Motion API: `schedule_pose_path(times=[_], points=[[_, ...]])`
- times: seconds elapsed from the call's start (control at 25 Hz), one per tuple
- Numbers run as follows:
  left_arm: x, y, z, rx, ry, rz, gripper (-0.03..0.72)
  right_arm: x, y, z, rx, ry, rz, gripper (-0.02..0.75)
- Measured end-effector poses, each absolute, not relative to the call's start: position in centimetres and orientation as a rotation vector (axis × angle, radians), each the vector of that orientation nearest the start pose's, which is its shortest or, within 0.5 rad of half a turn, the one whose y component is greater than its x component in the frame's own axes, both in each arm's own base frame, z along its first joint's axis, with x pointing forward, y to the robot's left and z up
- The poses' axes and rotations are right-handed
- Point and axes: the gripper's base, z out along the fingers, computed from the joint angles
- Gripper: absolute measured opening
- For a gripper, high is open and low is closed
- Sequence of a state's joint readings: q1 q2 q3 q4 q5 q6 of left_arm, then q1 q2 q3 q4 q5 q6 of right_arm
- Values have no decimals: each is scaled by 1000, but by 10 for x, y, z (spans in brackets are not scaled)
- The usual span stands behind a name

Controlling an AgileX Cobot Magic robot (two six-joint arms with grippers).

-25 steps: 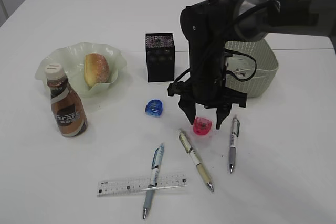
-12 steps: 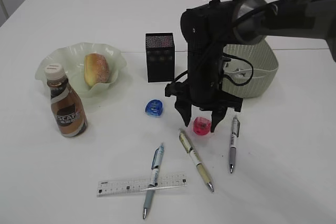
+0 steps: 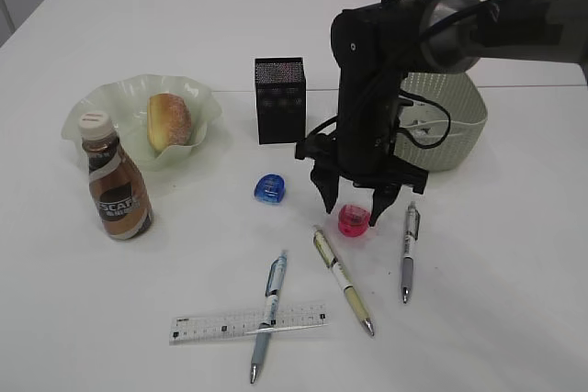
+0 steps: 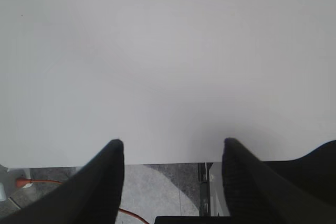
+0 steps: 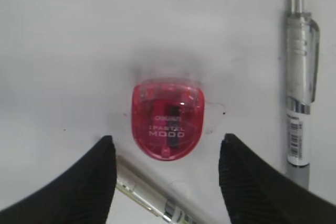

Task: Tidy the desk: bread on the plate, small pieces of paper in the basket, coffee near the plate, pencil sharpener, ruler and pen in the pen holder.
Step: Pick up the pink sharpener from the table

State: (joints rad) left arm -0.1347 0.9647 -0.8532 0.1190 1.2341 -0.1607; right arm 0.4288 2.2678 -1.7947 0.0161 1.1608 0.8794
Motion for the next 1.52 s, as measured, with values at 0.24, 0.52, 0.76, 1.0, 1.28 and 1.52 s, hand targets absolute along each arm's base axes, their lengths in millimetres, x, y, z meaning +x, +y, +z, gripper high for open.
schedule_pose_path(times=[0.24,0.52,0.76,1.0,1.28,1.52], points=[[150,-10,307,-6,2814,100,433,414,194,145,750,3046,92,451],[150,-10,307,-6,2814,100,433,417,194,146,760,3037,96,452],[150,-10,307,-6,2814,100,433,418,190,145,774,3029,83,451],[150,-10,307,-6,2814,100,433,419,187,144,765,3020,32,451],[151,-10,307,-5,2806,98,433,419,186,143,759,3018,11,451],[151,-10,307,-5,2806,98,433,419,186,139,764,3026,0,452]])
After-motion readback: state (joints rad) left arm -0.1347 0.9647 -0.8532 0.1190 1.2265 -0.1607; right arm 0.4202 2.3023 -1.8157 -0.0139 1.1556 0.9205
